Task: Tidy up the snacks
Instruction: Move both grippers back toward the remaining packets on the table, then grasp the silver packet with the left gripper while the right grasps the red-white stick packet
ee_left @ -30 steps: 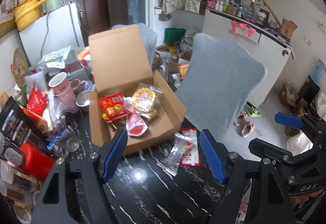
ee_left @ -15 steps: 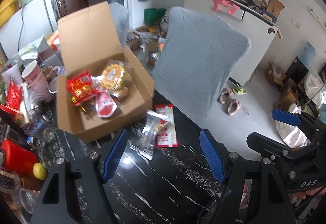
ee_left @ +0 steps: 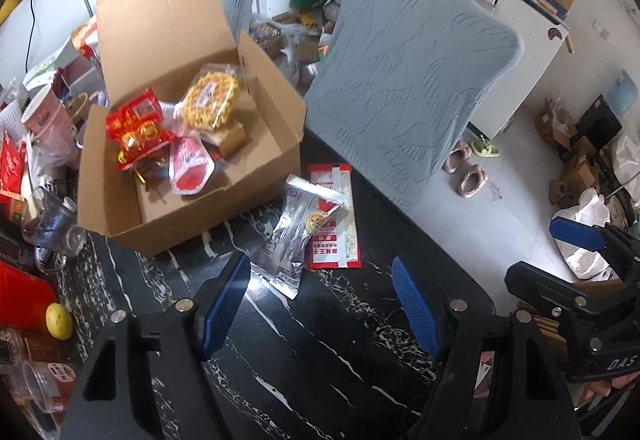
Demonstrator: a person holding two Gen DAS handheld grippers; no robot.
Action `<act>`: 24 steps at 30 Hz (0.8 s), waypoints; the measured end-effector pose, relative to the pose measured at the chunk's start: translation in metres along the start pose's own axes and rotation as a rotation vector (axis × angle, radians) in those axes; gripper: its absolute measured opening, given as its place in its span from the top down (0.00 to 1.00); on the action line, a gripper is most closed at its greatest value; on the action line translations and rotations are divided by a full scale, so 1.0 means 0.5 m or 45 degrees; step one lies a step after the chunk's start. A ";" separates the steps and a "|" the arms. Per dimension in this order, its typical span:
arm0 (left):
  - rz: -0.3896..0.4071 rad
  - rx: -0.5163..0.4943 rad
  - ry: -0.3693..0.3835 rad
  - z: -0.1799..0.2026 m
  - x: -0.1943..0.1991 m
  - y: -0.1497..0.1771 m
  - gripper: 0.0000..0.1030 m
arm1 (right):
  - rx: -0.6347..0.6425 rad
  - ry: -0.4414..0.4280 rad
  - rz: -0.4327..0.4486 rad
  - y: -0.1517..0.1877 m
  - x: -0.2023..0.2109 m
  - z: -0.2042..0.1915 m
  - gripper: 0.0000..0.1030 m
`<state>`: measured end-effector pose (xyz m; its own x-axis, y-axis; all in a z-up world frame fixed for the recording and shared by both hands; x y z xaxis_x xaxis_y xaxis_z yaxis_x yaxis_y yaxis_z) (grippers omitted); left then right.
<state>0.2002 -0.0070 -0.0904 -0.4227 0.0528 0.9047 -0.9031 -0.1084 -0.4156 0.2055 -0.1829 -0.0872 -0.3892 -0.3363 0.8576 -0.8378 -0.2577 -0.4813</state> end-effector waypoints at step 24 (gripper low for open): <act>-0.148 -0.026 -0.095 -0.068 -0.245 -0.026 0.29 | 0.073 -0.112 -0.217 -0.053 -0.246 0.021 0.01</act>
<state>0.2612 0.0216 -0.1988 -0.3090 -0.0103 0.9510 -0.9473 -0.0853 -0.3087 0.2799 -0.1439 -0.1819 -0.2062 -0.3605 0.9097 -0.8645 -0.3683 -0.3420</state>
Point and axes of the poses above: each gripper's, at about its wrist camera, not at the fingertips, and x roughly against the way its jaws point, z to its right, y to its underside, the point moved 3 cm from there along -x, roughly the way its jaws point, and after that the axes turned 2 degrees about x, right-handed, at the moved point
